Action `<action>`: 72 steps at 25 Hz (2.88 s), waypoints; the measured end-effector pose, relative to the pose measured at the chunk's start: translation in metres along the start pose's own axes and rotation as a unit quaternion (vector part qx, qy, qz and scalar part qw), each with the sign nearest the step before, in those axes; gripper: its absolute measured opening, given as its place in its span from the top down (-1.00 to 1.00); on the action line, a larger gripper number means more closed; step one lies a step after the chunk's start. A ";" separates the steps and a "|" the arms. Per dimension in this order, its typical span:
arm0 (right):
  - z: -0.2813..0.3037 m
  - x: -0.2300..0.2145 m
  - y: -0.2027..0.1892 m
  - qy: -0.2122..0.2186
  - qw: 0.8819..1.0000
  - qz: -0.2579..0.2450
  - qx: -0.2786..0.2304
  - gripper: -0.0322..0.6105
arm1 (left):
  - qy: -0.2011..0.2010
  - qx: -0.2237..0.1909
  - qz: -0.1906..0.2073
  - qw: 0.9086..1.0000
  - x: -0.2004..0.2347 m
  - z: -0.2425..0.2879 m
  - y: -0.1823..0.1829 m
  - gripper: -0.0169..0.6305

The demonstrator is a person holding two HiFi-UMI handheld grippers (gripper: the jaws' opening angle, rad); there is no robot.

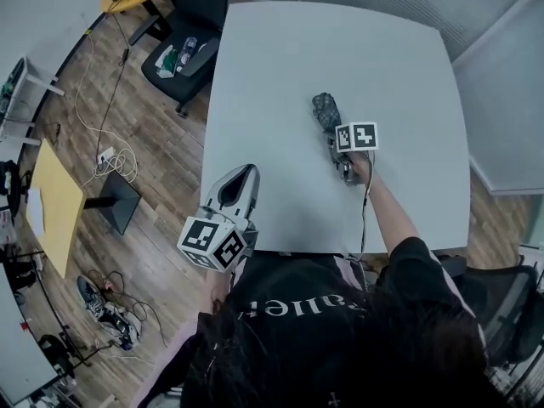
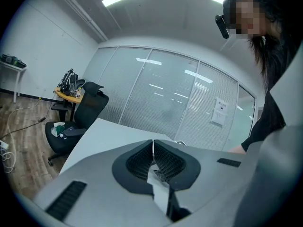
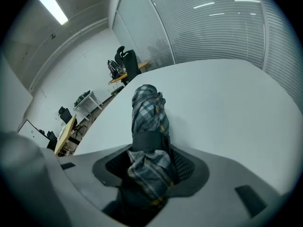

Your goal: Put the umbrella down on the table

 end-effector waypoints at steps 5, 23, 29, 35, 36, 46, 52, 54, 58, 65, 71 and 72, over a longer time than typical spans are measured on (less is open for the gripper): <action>0.022 -0.011 0.007 -0.036 0.999 -0.032 0.025 0.21 | 0.014 0.003 -0.004 1.000 0.005 -0.003 -0.001 0.87; 0.030 -0.011 0.002 -0.062 0.997 -0.048 0.005 0.04 | 0.024 0.007 -0.011 1.000 0.017 -0.018 -0.006 0.87; 0.006 -0.007 0.000 -0.050 0.998 -0.020 -0.035 0.03 | 0.022 0.007 -0.014 1.000 0.021 -0.026 -0.010 0.87; -0.035 0.011 -0.003 -0.027 0.995 -0.023 -0.088 0.03 | 0.009 0.006 -0.016 1.000 0.024 -0.030 -0.012 0.87; -0.043 0.014 -0.006 -0.020 0.995 -0.021 -0.096 0.03 | 0.006 0.006 -0.016 1.000 0.024 -0.030 -0.012 0.87; -0.113 0.063 -0.043 0.060 0.983 0.017 -0.174 0.16 | -0.032 0.013 -0.012 0.999 0.022 -0.034 -0.013 0.87; -0.147 0.094 -0.062 0.091 0.971 0.037 -0.220 0.23 | -0.058 0.024 -0.004 0.998 0.023 -0.034 -0.013 0.87; -0.157 0.102 -0.070 0.093 0.966 0.047 -0.235 0.29 | -0.068 0.027 -0.001 0.997 0.024 -0.034 -0.012 0.87; -0.176 0.119 -0.084 0.096 0.959 0.065 -0.258 0.40 | -0.093 0.032 0.005 0.995 0.023 -0.035 -0.007 0.87; -0.192 0.134 -0.116 0.077 0.953 0.090 -0.280 0.57 | -0.135 0.048 0.014 0.990 0.022 -0.039 -0.012 0.87; -0.201 0.147 -0.138 0.057 0.952 0.101 -0.283 0.64 | -0.157 0.065 0.015 0.985 0.027 -0.045 -0.020 0.87; -0.203 0.150 -0.141 0.054 0.952 0.101 -0.285 0.65 | -0.159 0.066 0.014 0.985 0.028 -0.046 -0.022 0.87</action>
Point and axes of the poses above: the fingertips, and each gripper's own axes: z forward along the fingers, x to its left, y out of its top, the point moved 8 cm from there along -z, backward along the fingers, and after that the axes turned 5 degrees about z, right-handed, at the moved point
